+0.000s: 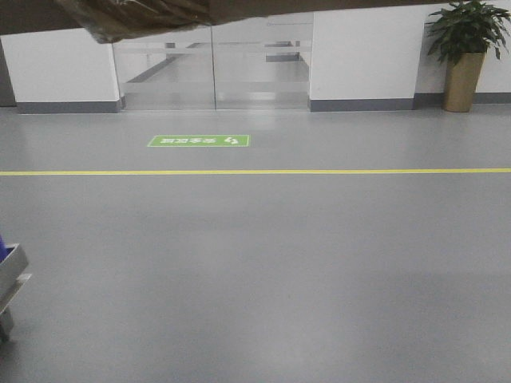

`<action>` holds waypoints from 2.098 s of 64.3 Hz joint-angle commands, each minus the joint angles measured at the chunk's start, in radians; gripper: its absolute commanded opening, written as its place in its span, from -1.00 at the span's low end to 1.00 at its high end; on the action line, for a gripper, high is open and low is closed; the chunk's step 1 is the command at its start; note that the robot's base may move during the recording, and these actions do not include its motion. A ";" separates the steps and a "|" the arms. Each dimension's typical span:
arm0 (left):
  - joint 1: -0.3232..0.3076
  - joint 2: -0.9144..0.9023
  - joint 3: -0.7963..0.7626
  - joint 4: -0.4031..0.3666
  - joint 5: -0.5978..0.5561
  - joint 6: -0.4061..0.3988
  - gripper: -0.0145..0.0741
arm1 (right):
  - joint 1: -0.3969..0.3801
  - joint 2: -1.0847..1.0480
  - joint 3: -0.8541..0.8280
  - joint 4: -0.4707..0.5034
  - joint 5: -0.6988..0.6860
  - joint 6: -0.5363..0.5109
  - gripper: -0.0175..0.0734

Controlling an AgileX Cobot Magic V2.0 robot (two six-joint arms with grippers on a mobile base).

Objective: Grab carton from right shelf to conveyor
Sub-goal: 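Hold the carton with both grippers while driving away from the shelf, then hold the carton and drive up to the red-framed conveyor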

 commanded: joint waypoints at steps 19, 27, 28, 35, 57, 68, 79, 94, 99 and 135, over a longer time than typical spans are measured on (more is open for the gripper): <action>-0.009 -0.008 -0.004 0.005 -0.037 0.009 -0.70 | -0.002 -0.013 -0.004 0.002 -0.046 -0.005 -0.76; -0.009 -0.008 -0.004 0.005 -0.037 0.009 -0.70 | -0.002 -0.013 -0.004 0.002 -0.046 -0.005 -0.76; -0.009 -0.008 -0.004 0.005 -0.037 0.009 -0.70 | -0.002 -0.013 -0.004 0.002 -0.046 -0.005 -0.76; -0.009 -0.008 -0.004 0.005 -0.037 0.009 -0.70 | -0.002 -0.013 -0.004 0.002 -0.046 -0.005 -0.76; -0.009 -0.008 -0.004 0.013 -0.037 0.009 -0.70 | -0.002 -0.013 -0.004 0.002 -0.046 -0.005 -0.76; -0.009 -0.008 -0.004 0.019 -0.037 0.009 -0.70 | -0.002 -0.013 -0.004 0.002 -0.046 -0.005 -0.76; -0.009 -0.008 -0.004 0.019 -0.037 0.009 -0.70 | -0.002 -0.013 -0.004 0.002 -0.046 -0.005 -0.76; -0.009 -0.008 -0.004 0.019 -0.037 0.009 -0.70 | -0.002 -0.013 -0.004 0.002 -0.046 -0.005 -0.76; -0.009 -0.008 -0.004 0.021 -0.037 0.009 -0.70 | -0.002 -0.013 -0.004 0.002 -0.046 -0.005 -0.76; -0.009 -0.008 -0.004 0.066 -0.037 0.009 -0.70 | -0.002 -0.013 -0.004 0.002 -0.046 -0.005 -0.76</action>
